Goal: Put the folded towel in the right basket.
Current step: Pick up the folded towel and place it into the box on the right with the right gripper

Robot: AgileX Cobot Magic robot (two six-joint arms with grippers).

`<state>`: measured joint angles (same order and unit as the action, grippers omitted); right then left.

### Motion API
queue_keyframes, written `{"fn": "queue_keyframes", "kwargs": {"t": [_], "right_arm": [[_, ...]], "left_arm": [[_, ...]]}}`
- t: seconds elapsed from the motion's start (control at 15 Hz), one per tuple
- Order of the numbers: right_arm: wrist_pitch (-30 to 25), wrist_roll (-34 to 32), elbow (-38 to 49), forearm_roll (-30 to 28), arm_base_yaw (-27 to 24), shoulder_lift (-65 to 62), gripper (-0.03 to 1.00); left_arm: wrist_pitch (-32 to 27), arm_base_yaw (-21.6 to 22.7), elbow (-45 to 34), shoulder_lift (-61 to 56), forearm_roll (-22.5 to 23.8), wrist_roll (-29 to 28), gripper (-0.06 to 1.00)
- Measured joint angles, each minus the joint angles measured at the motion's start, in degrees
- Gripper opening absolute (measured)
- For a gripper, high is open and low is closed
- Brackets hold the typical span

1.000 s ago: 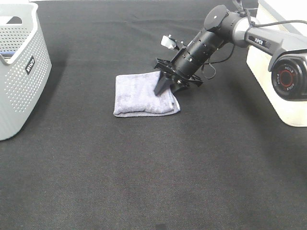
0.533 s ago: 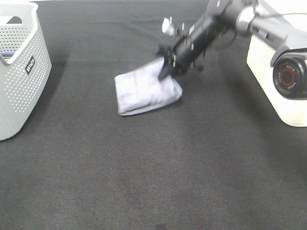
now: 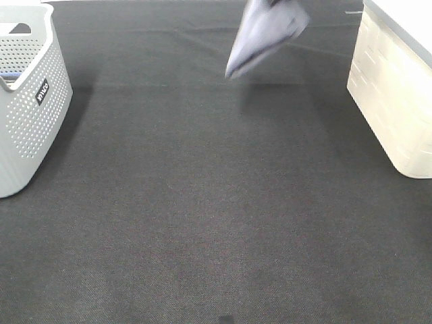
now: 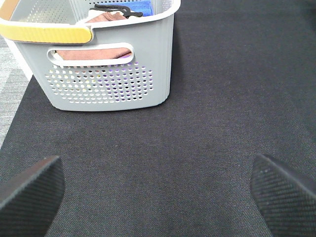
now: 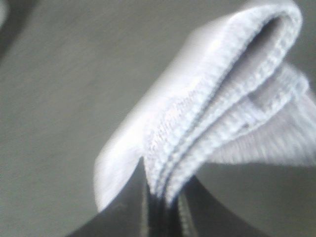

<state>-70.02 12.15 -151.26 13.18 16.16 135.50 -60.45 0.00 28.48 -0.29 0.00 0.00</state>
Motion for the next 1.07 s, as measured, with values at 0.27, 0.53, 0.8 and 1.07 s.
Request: {"fn": "queue_keyframes", "kwargs": {"t": [0.27,0.53,0.8,1.07], "right_arm": [[-0.06,-2.29,0.0,-4.3,-9.63,-9.28,0.06],[-0.06,-3.21,0.0,-4.93,-17.93,-11.86,0.06],[-0.06,-4.47,3.84,-5.96,-25.9,-12.26,0.06],[-0.11,-4.47,16.79,-5.1,-28.65,-11.4,0.06]], "left_arm": [[0.0,0.0,0.0,0.0,0.0,0.0,0.97],[0.0,0.0,0.0,0.0,0.0,0.0,0.97],[0.0,0.0,0.0,0.0,0.0,0.0,0.97],[0.0,0.0,0.0,0.0,0.0,0.0,0.97]]}}
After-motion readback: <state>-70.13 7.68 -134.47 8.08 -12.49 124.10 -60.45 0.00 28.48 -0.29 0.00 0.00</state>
